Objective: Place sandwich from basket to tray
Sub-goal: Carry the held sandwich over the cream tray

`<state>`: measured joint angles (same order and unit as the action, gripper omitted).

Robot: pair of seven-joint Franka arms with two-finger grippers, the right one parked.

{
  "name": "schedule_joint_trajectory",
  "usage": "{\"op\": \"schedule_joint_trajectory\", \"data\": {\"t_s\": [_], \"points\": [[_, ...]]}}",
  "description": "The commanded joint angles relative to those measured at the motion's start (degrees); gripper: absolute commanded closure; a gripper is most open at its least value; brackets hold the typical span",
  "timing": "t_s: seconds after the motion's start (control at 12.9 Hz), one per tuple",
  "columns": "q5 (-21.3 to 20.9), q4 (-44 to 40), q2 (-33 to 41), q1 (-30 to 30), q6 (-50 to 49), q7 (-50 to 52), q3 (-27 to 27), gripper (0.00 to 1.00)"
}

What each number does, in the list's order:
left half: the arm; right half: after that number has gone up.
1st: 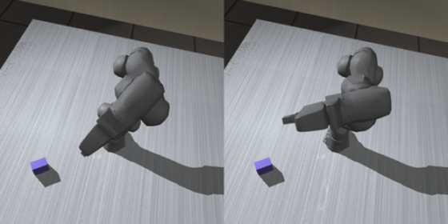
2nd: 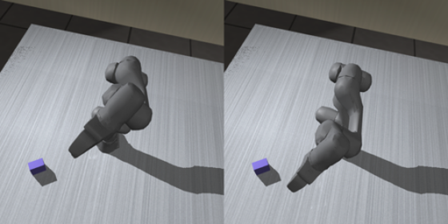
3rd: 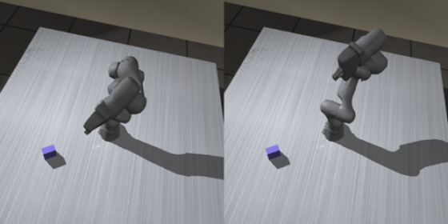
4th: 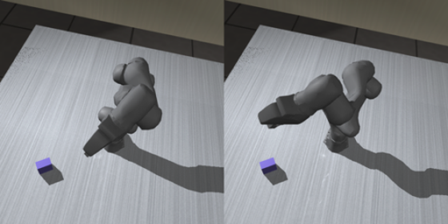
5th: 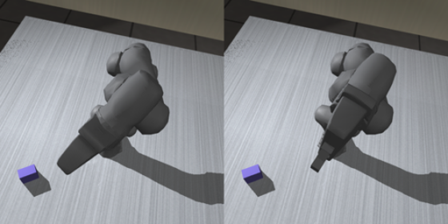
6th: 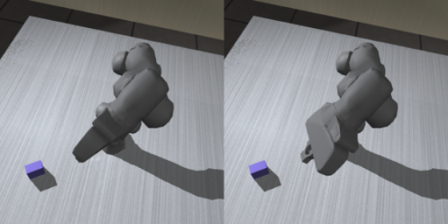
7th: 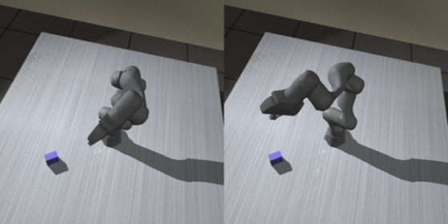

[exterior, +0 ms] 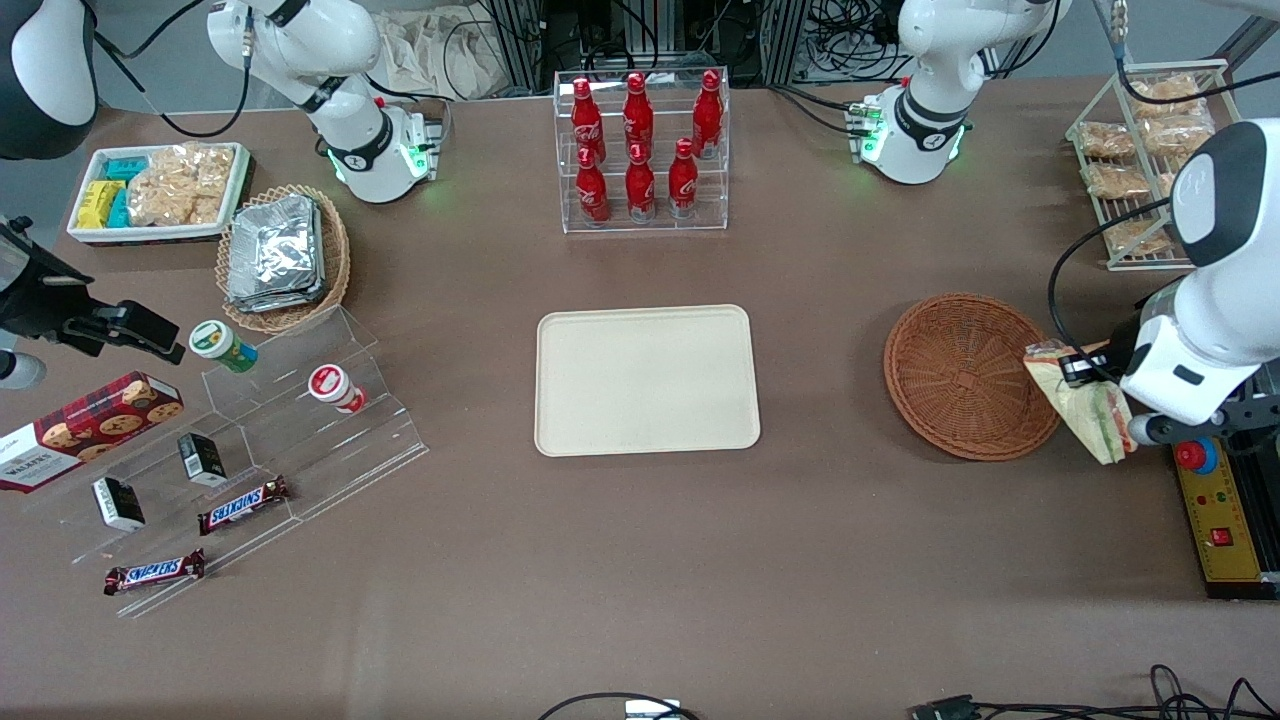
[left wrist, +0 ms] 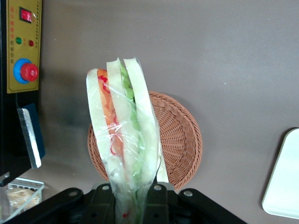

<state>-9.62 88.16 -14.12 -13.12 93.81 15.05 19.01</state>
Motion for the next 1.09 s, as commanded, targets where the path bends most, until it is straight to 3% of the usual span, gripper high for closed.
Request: {"op": "schedule_joint_trajectory", "data": {"t_s": [0.0,0.31,0.62,0.78,1.01], "points": [[-1.98,-4.49,-2.50,3.17,-3.02,1.64,0.15,0.78],[-1.55,-5.10,-3.89,12.74,-3.72,14.96,0.15,0.78],[-1.46,-12.55,-13.28,25.83,-2.93,33.07,0.15,0.77],[-1.20,-14.69,-17.07,29.80,-2.32,38.45,0.15,0.77],[-0.58,-11.28,-18.66,33.15,4.43,44.26,0.24,0.77]]}}
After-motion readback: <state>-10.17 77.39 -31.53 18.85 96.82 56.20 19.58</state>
